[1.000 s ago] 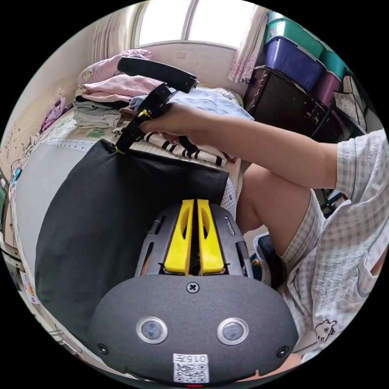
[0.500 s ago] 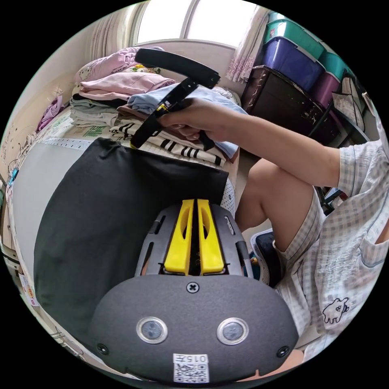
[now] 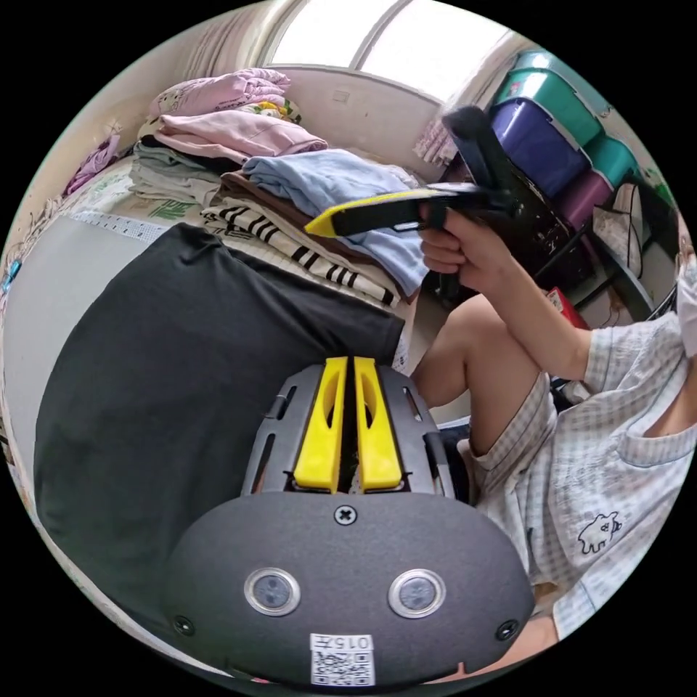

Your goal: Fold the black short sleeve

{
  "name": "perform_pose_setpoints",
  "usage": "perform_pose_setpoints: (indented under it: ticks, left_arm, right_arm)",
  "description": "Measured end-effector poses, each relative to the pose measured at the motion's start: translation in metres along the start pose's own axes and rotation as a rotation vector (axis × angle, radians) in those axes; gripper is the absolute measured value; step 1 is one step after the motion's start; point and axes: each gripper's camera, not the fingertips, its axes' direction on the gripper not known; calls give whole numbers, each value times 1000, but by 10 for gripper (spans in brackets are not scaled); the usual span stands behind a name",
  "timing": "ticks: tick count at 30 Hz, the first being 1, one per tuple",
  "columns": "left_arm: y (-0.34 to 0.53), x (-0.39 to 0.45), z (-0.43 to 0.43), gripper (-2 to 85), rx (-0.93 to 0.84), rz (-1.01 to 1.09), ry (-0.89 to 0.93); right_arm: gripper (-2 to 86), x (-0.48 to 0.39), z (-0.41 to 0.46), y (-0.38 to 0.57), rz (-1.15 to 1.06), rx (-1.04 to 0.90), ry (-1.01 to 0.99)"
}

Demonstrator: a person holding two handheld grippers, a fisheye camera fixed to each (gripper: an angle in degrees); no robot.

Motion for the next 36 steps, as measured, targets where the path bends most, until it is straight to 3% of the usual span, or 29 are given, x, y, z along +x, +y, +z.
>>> perform_pose_setpoints:
  ticks: [6,10,14,22,26,36]
  left_arm:
    - [-24,-1,-62,20,162,-89,-119]
    - [-59,-16,-85,54,214,-188,-205]
    - [-106,-48,-78,65,180,-291,-257]
    - [-182,-100,-36,70,118,-466,-302]
    - [-195,-123,-18,75,71,-565,-327]
    - [-199,-129,-10,32,-53,-534,-442]
  right_arm:
    - [5,25,-27,50,65,20,54]
    - [51,42,-14,57,7,-119,-188]
    - [75,47,4,59,-33,-195,-288]
    - [89,52,26,66,-66,-303,-147]
    - [89,60,20,81,-97,-299,-213]
    - [56,60,36,95,-144,-318,-160]
